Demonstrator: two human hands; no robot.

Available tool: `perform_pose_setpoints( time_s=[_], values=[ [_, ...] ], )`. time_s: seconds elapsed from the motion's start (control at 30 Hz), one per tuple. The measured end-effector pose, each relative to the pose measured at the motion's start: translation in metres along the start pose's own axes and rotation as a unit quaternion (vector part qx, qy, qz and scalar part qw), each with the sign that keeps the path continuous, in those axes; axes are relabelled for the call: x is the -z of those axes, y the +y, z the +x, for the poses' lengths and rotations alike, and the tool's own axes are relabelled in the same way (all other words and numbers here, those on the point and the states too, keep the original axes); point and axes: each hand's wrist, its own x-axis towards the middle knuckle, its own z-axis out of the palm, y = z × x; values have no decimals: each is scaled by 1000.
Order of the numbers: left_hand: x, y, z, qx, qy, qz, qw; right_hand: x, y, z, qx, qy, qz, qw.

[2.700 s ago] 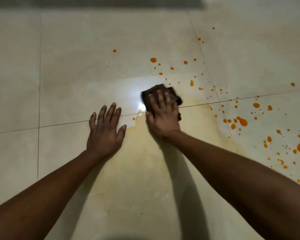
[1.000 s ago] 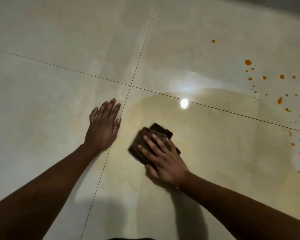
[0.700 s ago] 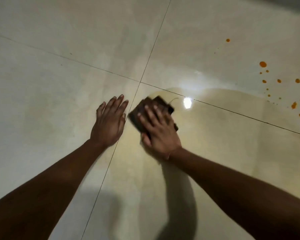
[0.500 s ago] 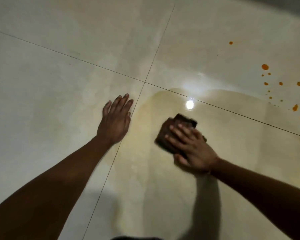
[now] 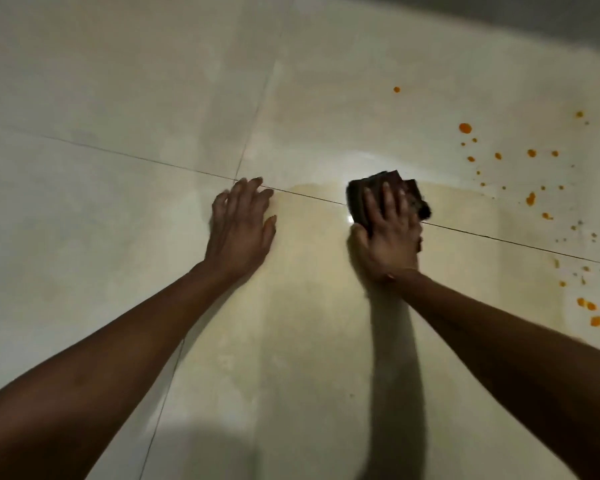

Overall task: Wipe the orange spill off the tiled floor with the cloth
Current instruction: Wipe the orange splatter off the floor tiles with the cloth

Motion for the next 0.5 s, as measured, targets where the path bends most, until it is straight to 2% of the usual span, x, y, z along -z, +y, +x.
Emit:
perform_pose_setpoints(
  time_s=[0.03,0.07,0.13,0.17,0.2,0.27,0.33,0.37,0.43,0.5],
  values=[
    [-8,13,14,-7,-12,-12,1000,-7,-12,-9,24,1,7,1000],
    [-15,25,27,-10,-28,-19,999,-13,-16,-32,85,-21,9,996],
    [-28,44,49,-22,-62,-13,998,-12,13,-98,186,-80,-10,979],
    [-32,53,59,-30,-69,-7,997,2,41,-117,176,-90,-11,980],
    [-34,56,64,-28,-65,-5,997,11,69,-118,150,-70,3,986],
    [-38,64,73,-30,-39,-3,999,27,108,-74,17,-27,8,999],
    [-42,63,75,-27,-6,4,1000,32,100,-3,-112,10,8,994],
    [-45,61,77,-29,1,-2,1000,30,79,23,-128,21,9,991],
    [-50,60,77,-31,2,-17,999,11,34,34,-57,20,20,998],
    [-51,58,75,-36,-2,-18,999,-5,11,-4,65,-35,14,997]
  ],
)
